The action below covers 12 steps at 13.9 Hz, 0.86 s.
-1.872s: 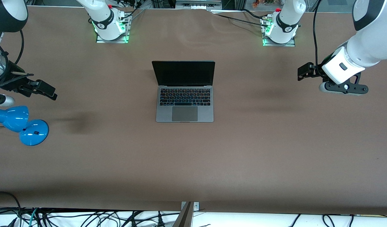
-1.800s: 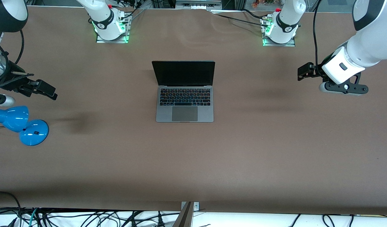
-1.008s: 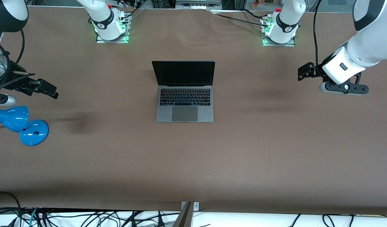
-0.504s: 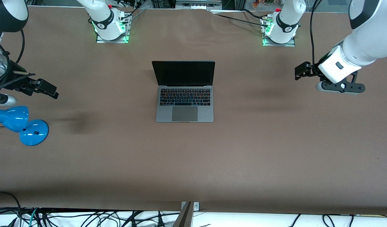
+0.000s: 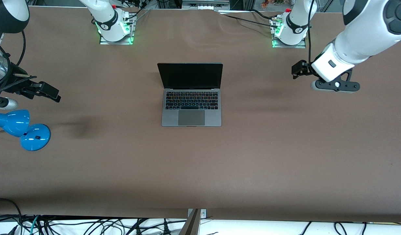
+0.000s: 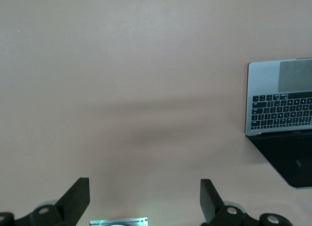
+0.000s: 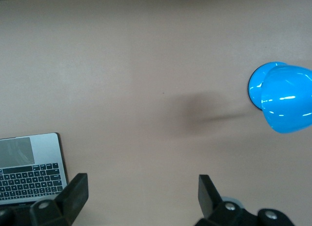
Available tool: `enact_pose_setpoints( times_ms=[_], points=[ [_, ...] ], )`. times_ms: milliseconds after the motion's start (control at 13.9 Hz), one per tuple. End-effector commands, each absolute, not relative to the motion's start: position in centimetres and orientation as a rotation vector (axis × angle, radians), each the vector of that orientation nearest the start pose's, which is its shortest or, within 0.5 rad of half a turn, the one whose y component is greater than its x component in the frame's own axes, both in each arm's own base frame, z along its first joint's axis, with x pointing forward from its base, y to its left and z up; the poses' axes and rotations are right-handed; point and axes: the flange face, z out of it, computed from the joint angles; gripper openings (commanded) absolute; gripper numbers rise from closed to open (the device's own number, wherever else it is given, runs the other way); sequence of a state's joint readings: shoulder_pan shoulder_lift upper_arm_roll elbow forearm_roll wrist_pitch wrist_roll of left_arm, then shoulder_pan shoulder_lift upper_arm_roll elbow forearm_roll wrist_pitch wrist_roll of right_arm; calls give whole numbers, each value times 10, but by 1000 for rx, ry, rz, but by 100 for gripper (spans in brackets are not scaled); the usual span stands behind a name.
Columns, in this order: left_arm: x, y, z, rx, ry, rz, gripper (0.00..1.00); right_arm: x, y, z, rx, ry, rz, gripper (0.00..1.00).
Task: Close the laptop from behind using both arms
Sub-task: 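Raise both grippers and swing them toward the laptop's screen back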
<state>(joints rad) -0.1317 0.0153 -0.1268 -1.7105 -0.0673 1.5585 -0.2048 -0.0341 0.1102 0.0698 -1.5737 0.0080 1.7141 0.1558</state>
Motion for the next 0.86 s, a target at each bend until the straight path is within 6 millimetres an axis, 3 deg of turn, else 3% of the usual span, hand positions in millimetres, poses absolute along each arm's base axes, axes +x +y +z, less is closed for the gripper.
enact_pose_setpoints(
  times_ms=[0, 648, 792],
  points=[
    [512, -153, 555, -3139, 70, 274, 100, 591, 21, 576, -3102, 191, -39, 100],
    [490, -171, 560, -3155, 60, 280, 100, 592, 23, 572, -3101, 187, -29, 100],
    [478, -192, 557, -3138, 44, 290, 100, 590, 27, 569, -3103, 172, 4, 100]
  ],
)
